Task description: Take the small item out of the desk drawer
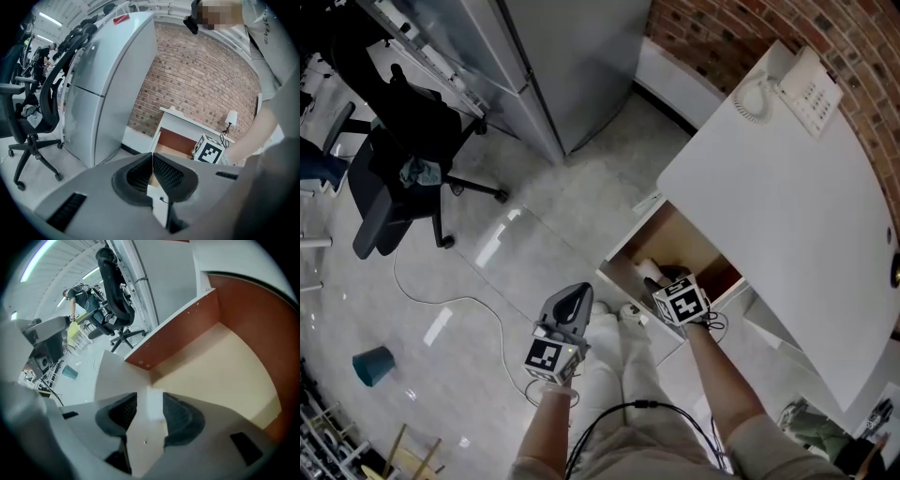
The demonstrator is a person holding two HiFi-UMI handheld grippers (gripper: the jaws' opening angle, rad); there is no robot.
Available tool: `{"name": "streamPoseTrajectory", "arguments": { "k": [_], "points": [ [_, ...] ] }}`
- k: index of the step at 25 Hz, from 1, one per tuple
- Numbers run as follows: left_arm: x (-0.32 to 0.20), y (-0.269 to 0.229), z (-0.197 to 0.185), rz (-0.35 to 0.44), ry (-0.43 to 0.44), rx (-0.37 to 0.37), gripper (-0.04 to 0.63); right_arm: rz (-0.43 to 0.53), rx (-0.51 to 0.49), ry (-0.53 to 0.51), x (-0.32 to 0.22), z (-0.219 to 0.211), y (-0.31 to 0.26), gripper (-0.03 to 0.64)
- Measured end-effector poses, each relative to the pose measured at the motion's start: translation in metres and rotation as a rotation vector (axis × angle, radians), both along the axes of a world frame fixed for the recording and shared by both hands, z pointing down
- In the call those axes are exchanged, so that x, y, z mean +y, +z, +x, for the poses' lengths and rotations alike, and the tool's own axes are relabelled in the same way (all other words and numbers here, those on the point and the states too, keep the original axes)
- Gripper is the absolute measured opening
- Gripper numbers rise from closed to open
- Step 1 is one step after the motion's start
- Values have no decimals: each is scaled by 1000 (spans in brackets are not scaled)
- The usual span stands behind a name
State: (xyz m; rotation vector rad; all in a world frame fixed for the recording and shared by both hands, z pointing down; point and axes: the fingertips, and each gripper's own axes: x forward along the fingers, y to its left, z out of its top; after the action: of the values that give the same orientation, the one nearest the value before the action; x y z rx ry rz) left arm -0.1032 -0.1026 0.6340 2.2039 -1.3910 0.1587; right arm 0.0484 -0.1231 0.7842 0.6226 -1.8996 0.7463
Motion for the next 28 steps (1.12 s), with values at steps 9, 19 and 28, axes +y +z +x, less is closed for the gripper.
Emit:
{"name": "streamPoseTrajectory", "arguments": {
  "k": [9,19,28],
  "points": [
    [-8,15,-6,4,-9,8,9,-30,80,-87,-3,-2,31,210],
    [-12,28,-13,-1,-32,6,9,-69,115,-103,-3,2,53,230],
    [-15,33,-15,1,-31,0,9,-73,134,-96,0,8,65,207]
  ]
}}
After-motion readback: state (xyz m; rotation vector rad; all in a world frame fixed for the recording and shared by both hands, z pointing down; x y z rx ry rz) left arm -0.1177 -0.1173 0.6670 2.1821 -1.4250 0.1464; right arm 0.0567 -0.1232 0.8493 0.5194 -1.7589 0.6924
